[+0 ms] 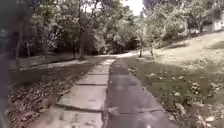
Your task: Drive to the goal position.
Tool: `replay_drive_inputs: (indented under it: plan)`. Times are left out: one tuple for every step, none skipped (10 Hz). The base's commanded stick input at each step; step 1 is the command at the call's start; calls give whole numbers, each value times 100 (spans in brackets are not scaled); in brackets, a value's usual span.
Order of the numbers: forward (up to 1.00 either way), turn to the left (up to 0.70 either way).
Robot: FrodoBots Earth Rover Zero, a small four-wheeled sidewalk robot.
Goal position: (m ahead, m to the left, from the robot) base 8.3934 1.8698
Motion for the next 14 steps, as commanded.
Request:
replay_drive_inputs:
  plan:
    - [100,0]
    - [100,0]
    - [100,0]
    - [100,0]
    - [100,0]
    - [100,0]
    - [100,0]
    - [100,0]
    - [100,0]
    - [100,0]
    - [100,0]
    - [95,0]
    - [94,0]
    - [94,0]
